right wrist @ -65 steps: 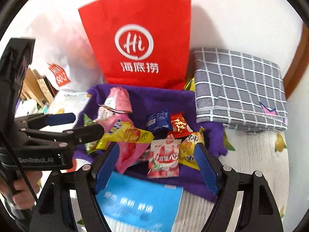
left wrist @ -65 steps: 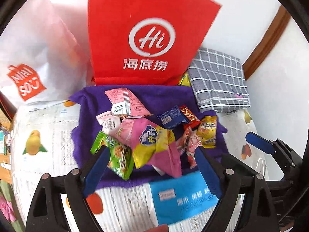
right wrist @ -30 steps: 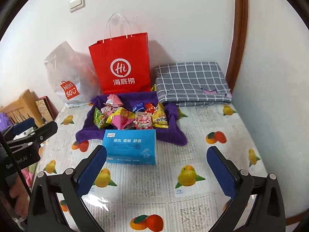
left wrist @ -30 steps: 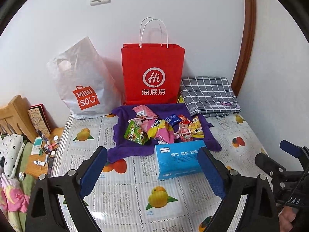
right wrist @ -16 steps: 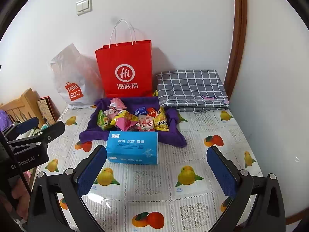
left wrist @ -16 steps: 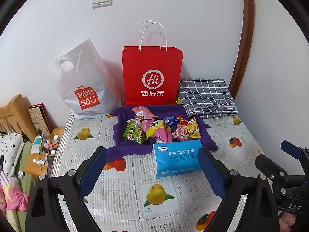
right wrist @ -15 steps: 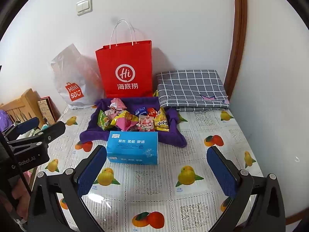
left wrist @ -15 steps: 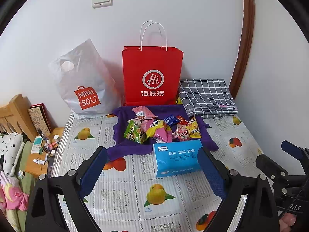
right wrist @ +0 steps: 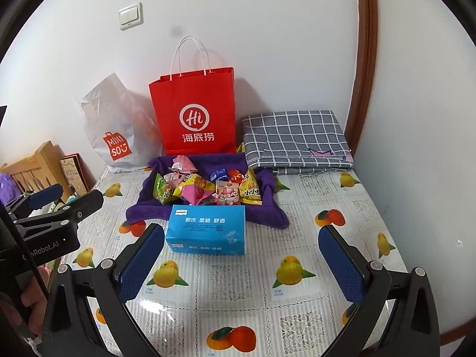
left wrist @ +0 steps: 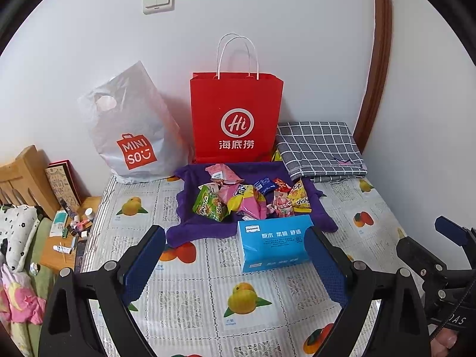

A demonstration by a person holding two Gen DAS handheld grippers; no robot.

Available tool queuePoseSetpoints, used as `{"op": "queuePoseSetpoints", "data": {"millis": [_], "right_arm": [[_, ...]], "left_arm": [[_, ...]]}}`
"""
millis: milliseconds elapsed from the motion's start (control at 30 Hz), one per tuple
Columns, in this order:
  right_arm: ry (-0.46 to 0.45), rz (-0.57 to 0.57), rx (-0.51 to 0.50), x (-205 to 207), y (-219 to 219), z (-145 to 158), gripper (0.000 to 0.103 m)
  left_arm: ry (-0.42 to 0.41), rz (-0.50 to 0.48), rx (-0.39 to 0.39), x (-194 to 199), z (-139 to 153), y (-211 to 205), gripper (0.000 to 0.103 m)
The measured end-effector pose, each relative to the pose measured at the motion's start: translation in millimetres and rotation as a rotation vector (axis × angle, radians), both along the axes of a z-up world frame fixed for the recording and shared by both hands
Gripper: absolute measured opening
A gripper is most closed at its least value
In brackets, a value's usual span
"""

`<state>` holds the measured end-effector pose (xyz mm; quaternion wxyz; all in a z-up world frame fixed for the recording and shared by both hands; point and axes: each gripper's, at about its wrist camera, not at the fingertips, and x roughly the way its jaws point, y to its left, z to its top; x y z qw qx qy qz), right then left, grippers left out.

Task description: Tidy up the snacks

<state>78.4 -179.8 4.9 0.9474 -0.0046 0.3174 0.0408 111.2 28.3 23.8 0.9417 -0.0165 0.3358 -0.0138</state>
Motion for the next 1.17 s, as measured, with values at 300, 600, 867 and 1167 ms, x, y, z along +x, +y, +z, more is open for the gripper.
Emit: {"op": "queuePoseSetpoints", "data": {"millis": [300, 600, 867, 1167], "right_arm": [[-0.001, -0.001, 0.000, -0.4, 1.6, 0.0, 0.102], [-0.002, -0.003, -0.001, -0.3, 2.7, 0.2, 0.102], [-0.002, -0.003, -0.001, -0.5, 2.4, 0.5, 0.102], [-0.004, -0.002, 0.002, 0.1, 3.3, 1.1, 0.102]], "left_arm": [[0.003, 0.001, 0.000, 0.9, 0.2, 1.3, 0.094], [0.003, 0.002, -0.001, 0.8, 0.0, 1.2, 0.094], [0.003, 0.003, -0.001, 0.9, -0.1, 1.2, 0.094], [-0.003, 0.006, 0.002, 0.6, -2.7, 2.2, 0.094]]}}
